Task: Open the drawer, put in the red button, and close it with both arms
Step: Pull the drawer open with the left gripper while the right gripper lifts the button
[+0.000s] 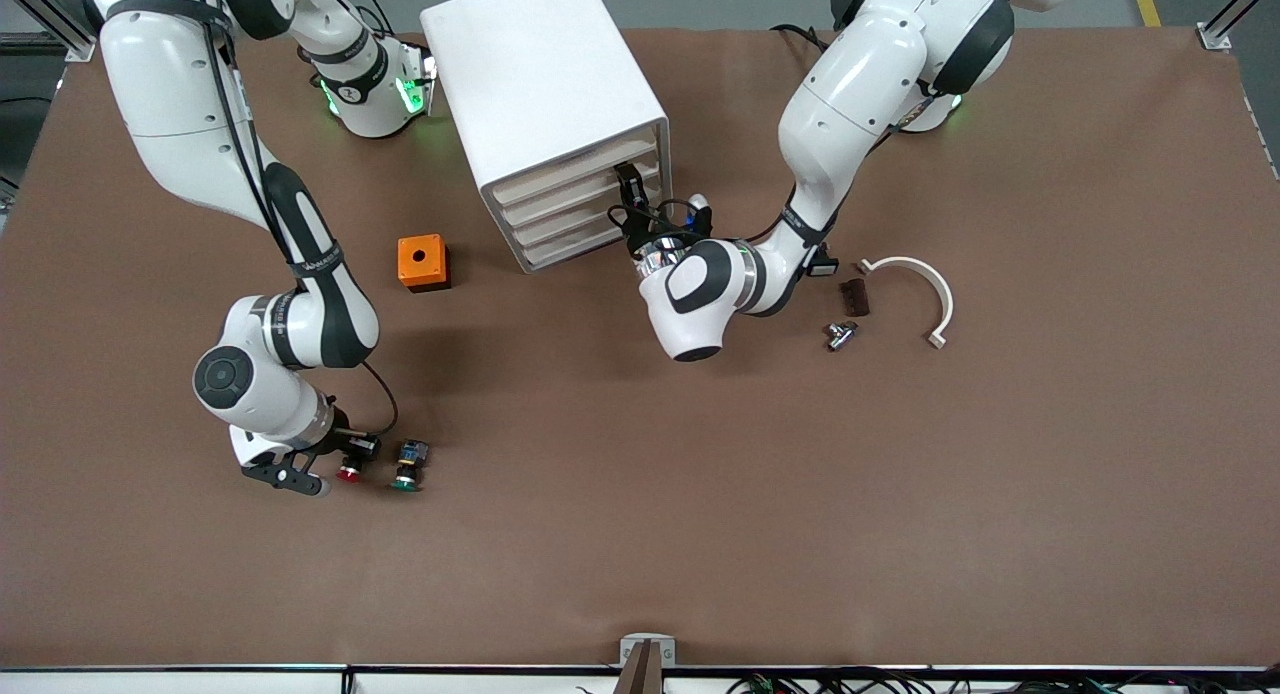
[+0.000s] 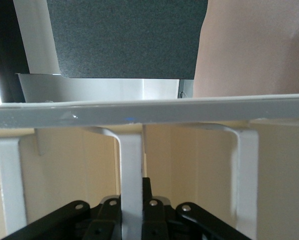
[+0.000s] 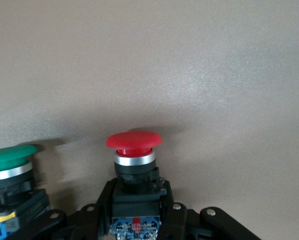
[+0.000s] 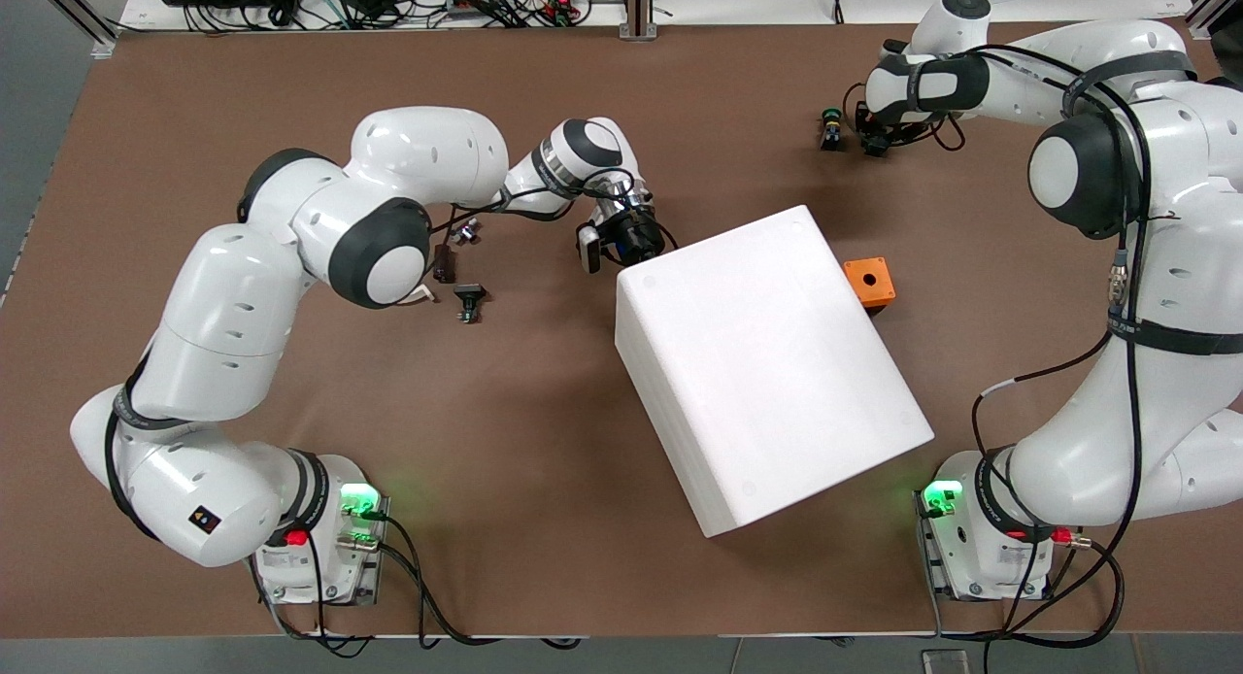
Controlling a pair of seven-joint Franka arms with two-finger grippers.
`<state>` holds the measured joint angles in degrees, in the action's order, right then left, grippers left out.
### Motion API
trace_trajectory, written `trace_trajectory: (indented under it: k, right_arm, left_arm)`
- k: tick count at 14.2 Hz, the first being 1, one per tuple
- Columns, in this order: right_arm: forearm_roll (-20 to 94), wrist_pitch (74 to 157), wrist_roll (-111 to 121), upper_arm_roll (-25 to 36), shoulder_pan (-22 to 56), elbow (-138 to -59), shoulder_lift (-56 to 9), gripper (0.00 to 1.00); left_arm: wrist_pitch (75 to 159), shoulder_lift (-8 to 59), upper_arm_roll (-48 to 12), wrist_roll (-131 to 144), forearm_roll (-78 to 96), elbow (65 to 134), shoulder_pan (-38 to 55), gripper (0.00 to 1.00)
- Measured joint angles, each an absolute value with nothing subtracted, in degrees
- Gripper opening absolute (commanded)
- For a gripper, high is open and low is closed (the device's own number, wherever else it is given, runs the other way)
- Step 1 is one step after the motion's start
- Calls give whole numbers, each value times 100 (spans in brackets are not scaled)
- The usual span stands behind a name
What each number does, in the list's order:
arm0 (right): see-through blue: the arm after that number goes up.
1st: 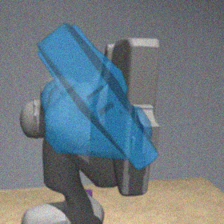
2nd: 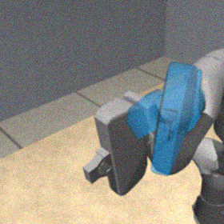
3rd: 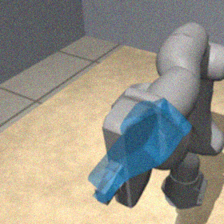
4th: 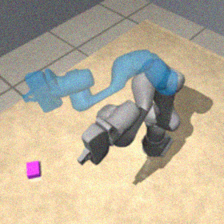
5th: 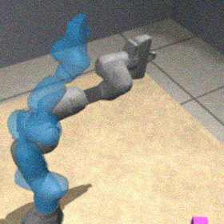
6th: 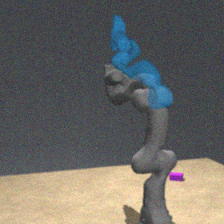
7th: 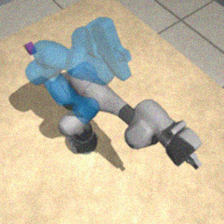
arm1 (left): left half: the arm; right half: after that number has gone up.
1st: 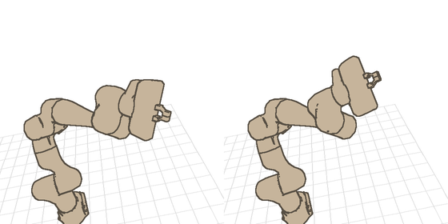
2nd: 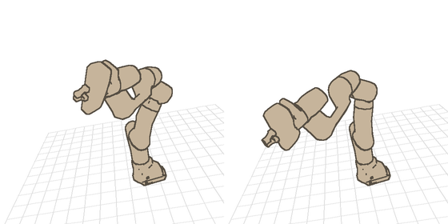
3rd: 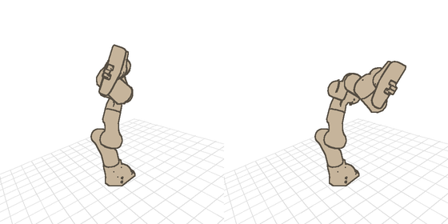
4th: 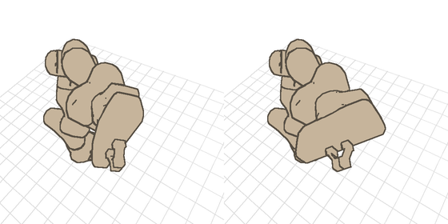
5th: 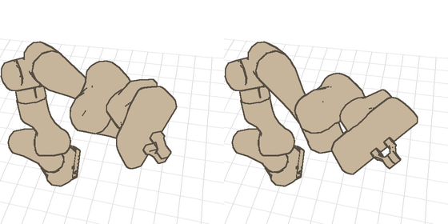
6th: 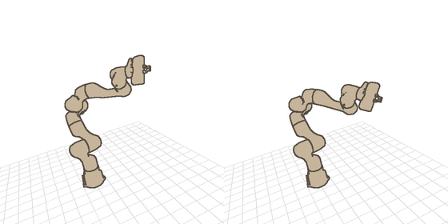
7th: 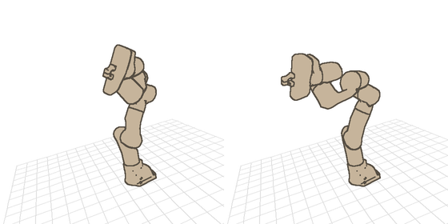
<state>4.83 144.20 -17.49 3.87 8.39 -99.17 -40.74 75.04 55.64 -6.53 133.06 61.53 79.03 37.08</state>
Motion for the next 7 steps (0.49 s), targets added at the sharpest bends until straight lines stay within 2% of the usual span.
trace_trajectory:
  k: [3, 7]
  right_arm:
    - [483, 13935, -1771, 386, 839, -9761, -4020, 0]
    - [491, 13055, -2234, 380, 884, -9672, -3450, 0]
  left_arm:
    - [7458, 5565, -632, 13307, 6152, 7904, 3573, 6]
    - [7452, 5567, -620, 13312, 6153, 7906, 3285, 8]
